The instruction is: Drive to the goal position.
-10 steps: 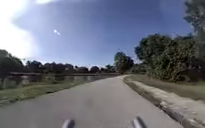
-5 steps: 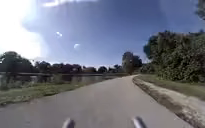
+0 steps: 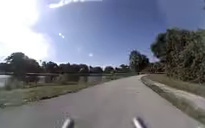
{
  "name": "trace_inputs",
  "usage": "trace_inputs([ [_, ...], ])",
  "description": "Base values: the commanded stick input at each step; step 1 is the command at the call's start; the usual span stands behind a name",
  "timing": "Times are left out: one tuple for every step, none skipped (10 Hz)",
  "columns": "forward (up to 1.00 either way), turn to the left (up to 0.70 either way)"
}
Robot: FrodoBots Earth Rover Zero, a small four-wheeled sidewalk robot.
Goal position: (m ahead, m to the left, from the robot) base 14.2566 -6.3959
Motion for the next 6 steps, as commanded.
trace_inputs([
  [0.85, 0.00],
  [0.85, 0.00],
  [0.85, 0.00],
  [0.85, 0.00],
  [0.85, 0.00],
  [0.85, 0.00],
])
